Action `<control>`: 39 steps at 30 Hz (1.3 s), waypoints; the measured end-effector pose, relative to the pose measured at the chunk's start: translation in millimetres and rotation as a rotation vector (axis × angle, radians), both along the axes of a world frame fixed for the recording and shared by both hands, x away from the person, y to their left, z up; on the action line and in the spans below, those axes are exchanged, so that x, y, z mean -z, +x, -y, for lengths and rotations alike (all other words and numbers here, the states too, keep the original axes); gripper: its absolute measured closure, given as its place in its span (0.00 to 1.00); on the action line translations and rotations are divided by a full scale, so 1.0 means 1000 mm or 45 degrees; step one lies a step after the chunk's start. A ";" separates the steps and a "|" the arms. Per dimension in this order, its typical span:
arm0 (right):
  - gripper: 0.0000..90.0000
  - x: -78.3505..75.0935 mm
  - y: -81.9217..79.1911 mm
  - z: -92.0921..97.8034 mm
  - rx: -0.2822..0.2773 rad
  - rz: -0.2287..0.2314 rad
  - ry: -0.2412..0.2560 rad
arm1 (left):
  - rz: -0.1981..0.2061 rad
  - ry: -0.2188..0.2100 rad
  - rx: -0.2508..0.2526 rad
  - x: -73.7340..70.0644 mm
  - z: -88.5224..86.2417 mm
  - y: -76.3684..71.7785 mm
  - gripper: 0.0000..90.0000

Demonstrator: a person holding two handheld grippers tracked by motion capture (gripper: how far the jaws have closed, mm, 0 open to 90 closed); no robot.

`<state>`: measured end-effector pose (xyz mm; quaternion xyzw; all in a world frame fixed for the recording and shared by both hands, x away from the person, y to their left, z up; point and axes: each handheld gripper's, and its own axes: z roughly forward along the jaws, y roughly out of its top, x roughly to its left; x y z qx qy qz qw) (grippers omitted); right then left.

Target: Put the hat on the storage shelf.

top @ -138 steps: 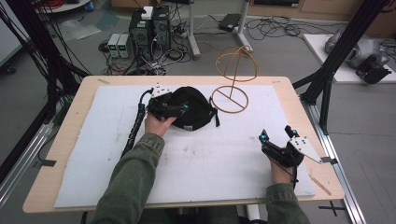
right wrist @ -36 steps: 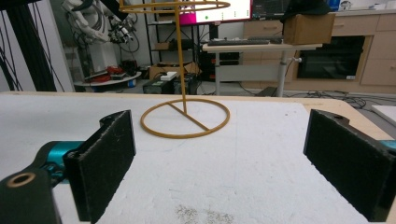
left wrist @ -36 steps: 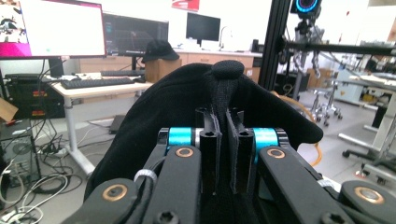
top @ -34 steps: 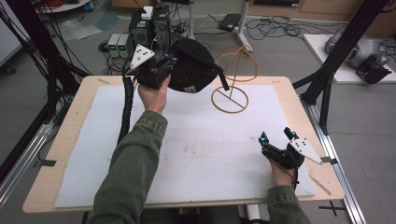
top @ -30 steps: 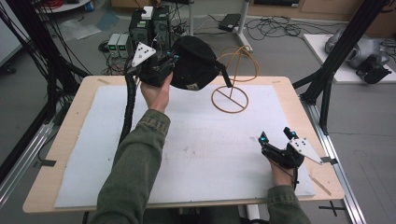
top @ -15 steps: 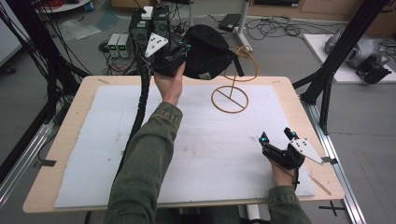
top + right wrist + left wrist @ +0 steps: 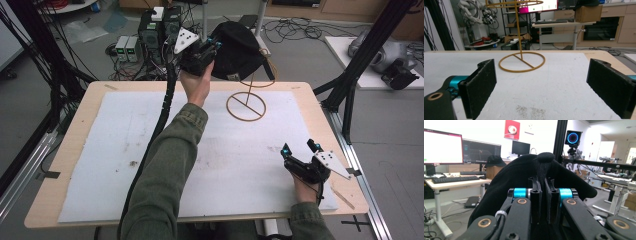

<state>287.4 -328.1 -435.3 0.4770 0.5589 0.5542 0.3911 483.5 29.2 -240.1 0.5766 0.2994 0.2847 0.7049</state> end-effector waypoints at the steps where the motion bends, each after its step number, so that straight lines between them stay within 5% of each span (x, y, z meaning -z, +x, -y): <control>1: 0.09 0.000 0.000 -0.001 -0.002 -0.005 0.006 | 0.005 -0.001 0.004 -0.002 0.002 0.001 0.95; 22: 0.09 0.000 0.001 0.003 -0.017 0.004 0.011 | 0.074 0.032 0.055 -0.029 0.070 0.032 0.95; 33: 0.09 0.000 0.002 0.003 -0.017 0.009 -0.008 | 0.017 0.044 0.085 -0.014 0.085 0.049 0.95; 39: 0.09 0.000 0.003 0.003 -0.021 0.005 -0.006 | -0.015 0.096 0.068 -0.006 0.091 0.053 0.94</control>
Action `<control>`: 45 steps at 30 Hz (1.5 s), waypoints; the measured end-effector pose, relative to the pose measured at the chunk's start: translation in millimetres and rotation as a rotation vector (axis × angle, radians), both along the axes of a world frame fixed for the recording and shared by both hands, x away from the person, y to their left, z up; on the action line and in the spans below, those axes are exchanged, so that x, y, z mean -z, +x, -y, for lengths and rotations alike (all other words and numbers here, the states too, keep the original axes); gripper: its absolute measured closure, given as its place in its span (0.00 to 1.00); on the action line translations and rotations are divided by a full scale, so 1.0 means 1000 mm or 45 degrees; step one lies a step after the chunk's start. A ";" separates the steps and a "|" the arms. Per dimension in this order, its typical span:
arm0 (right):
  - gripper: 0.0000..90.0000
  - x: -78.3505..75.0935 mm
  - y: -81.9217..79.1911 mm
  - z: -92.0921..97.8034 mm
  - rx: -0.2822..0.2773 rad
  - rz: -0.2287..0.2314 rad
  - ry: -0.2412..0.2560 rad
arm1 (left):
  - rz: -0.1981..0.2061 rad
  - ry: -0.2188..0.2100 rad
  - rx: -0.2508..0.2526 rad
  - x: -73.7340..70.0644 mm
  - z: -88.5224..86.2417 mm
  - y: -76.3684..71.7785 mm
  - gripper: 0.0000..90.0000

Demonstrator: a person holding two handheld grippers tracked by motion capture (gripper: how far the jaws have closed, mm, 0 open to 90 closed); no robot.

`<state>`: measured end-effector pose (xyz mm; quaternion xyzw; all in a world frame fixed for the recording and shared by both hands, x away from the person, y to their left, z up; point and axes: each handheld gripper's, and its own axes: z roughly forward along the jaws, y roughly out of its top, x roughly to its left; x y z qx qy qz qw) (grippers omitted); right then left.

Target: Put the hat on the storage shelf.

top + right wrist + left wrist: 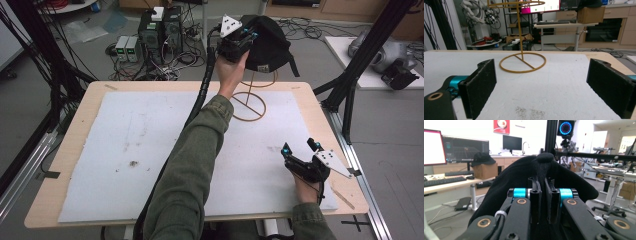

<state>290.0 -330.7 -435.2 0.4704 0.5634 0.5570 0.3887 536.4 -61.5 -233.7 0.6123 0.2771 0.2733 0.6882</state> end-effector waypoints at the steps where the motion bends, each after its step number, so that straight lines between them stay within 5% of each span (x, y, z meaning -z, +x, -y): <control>1: 0.09 0.000 0.000 0.000 -0.002 0.003 -0.001 | -0.007 0.006 0.001 0.001 0.000 0.001 0.94; 20: 0.09 -0.001 -0.001 0.001 -0.004 0.006 -0.007 | -0.095 0.167 0.001 0.030 0.014 0.005 0.94; 31: 0.09 -0.002 -0.001 0.000 -0.007 0.009 -0.005 | -0.088 0.172 -0.017 0.040 0.015 -0.001 0.92; 37: 0.09 -0.002 0.001 -0.002 -0.016 0.013 -0.011 | -0.103 0.151 -0.024 0.042 0.014 -0.001 0.86; 45: 0.09 -0.003 0.000 -0.004 -0.019 0.018 -0.018 | -0.123 0.100 -0.021 0.041 0.008 0.001 0.53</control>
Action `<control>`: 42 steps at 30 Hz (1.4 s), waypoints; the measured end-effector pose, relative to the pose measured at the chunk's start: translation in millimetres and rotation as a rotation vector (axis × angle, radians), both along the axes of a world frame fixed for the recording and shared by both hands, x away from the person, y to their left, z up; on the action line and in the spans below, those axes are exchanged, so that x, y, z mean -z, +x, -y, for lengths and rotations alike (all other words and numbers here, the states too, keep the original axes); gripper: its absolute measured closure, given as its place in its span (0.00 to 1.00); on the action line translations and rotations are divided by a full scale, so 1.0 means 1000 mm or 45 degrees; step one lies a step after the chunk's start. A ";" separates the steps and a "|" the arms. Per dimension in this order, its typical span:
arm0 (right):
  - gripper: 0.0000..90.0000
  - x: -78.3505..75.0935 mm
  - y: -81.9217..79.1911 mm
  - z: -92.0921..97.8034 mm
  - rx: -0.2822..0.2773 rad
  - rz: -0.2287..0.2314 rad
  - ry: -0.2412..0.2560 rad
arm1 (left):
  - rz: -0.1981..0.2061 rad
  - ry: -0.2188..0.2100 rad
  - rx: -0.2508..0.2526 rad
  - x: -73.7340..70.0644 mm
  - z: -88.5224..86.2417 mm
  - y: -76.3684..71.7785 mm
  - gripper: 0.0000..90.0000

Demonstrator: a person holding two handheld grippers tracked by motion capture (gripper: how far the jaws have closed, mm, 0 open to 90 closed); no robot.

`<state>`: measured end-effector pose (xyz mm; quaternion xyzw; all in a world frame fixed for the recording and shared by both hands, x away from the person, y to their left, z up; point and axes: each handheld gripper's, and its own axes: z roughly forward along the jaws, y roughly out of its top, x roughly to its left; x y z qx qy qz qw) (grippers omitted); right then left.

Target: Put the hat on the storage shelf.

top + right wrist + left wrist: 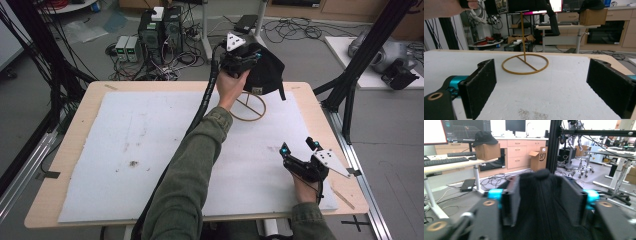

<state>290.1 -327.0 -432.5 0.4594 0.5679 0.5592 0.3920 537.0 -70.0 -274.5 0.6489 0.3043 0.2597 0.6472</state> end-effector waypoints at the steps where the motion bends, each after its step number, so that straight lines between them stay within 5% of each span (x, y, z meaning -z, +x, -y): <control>1: 0.09 0.000 0.000 0.000 -0.001 0.004 -0.003 | -0.002 -0.003 0.015 0.000 -0.001 0.000 0.50; 13: 0.09 0.000 0.000 0.000 0.003 0.001 -0.002 | -0.026 0.004 -0.001 -0.005 -0.015 -0.002 0.22; 22: 0.09 0.000 0.000 -0.001 0.002 -0.002 -0.012 | -0.037 -0.003 -0.012 -0.007 -0.033 -0.013 0.20; 31: 0.09 0.001 0.000 -0.001 0.002 -0.008 -0.010 | -0.018 0.055 -0.043 0.002 -0.061 -0.032 0.19; 42: 0.09 0.000 0.001 -0.002 0.006 -0.004 -0.014 | -0.018 0.010 -0.070 0.020 -0.098 -0.052 0.19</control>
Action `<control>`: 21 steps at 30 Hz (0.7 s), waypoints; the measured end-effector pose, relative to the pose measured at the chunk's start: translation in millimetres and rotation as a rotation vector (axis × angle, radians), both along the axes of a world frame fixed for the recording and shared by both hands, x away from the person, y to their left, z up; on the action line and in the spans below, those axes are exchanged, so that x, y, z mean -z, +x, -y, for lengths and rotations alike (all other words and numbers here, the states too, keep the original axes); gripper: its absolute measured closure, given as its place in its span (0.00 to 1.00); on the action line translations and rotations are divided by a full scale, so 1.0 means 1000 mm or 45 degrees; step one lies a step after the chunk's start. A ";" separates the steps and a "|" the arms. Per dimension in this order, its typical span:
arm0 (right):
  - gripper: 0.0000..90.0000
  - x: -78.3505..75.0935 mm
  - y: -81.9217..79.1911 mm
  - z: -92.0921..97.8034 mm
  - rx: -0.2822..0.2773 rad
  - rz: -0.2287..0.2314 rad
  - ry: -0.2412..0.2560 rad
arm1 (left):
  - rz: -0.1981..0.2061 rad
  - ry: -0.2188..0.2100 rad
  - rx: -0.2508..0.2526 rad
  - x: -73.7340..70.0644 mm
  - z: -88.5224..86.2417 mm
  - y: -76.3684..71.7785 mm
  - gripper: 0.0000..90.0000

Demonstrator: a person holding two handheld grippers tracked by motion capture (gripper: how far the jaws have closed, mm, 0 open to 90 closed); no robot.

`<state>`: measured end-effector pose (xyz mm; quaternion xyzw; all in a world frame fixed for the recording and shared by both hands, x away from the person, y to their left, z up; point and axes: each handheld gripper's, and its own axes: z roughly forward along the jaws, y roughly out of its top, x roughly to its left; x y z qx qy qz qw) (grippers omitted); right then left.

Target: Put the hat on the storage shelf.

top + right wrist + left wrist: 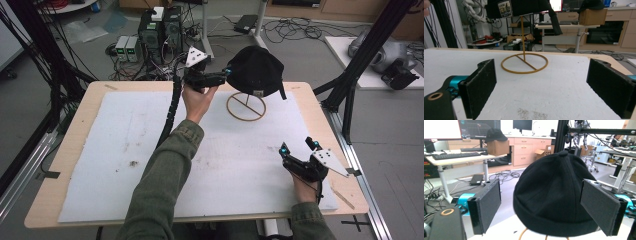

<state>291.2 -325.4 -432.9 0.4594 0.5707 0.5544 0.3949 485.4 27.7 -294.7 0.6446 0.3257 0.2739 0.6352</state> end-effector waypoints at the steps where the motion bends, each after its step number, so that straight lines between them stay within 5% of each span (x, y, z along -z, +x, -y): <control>1: 0.09 0.000 0.000 0.000 0.000 -0.003 0.002 | -0.003 -0.006 0.002 0.002 -0.004 -0.002 0.19; 4: 0.09 0.000 0.000 0.000 -0.004 0.002 -0.005 | -0.015 -0.041 0.003 0.011 -0.016 -0.010 0.19; 14: 0.09 0.001 0.002 -0.004 -0.022 0.001 -0.025 | 0.016 -0.030 -0.020 0.030 -0.036 -0.032 0.19; 21: 0.09 0.002 0.005 -0.008 -0.028 -0.008 -0.036 | 0.038 0.017 -0.024 0.042 -0.046 -0.050 0.19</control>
